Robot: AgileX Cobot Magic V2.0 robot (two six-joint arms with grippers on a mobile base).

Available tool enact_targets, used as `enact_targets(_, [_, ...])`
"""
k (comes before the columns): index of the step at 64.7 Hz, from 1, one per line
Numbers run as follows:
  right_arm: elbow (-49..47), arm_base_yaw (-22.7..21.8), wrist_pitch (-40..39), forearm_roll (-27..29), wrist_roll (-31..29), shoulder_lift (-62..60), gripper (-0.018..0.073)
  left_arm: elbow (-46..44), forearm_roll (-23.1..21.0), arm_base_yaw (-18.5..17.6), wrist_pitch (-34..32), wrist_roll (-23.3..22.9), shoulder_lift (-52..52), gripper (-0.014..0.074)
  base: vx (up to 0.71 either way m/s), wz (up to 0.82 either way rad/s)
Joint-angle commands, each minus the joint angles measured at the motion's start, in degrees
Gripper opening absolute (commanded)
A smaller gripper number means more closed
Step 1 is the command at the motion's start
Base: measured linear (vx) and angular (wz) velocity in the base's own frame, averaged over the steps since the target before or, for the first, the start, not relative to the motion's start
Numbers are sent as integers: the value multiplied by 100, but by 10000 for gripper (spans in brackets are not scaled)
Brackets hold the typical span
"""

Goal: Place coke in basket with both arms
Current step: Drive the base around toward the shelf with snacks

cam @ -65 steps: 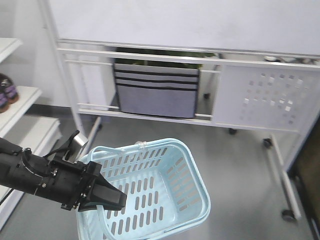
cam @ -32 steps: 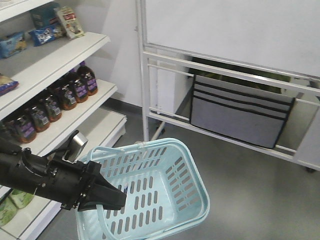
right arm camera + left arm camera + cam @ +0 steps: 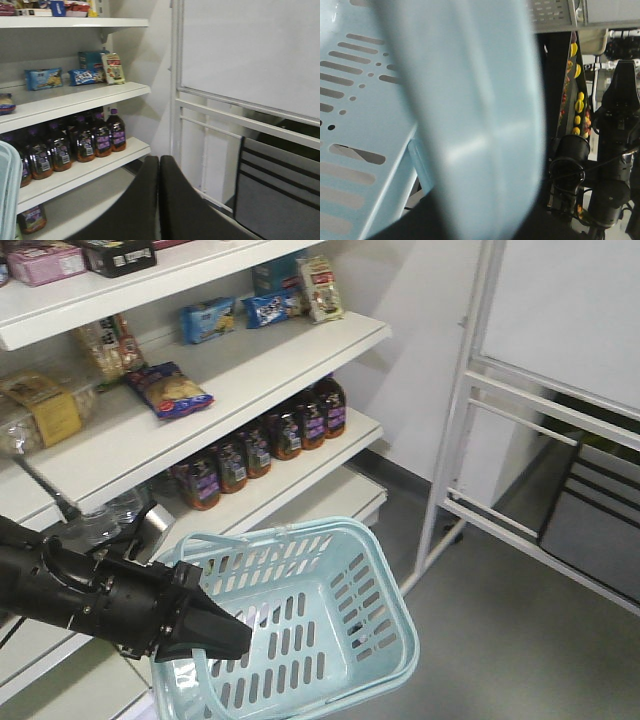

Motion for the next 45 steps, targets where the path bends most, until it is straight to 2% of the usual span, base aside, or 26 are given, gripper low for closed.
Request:
enact_targets(1, [64, -27, -428, -41, -25, -84, -10, -107, -449, -16, 396, 58, -250, -6, 15, 57])
enact_targets(45, [64, -27, -429, -41, -25, -84, -10, -107, -449, -16, 396, 58, -250, -6, 15, 58])
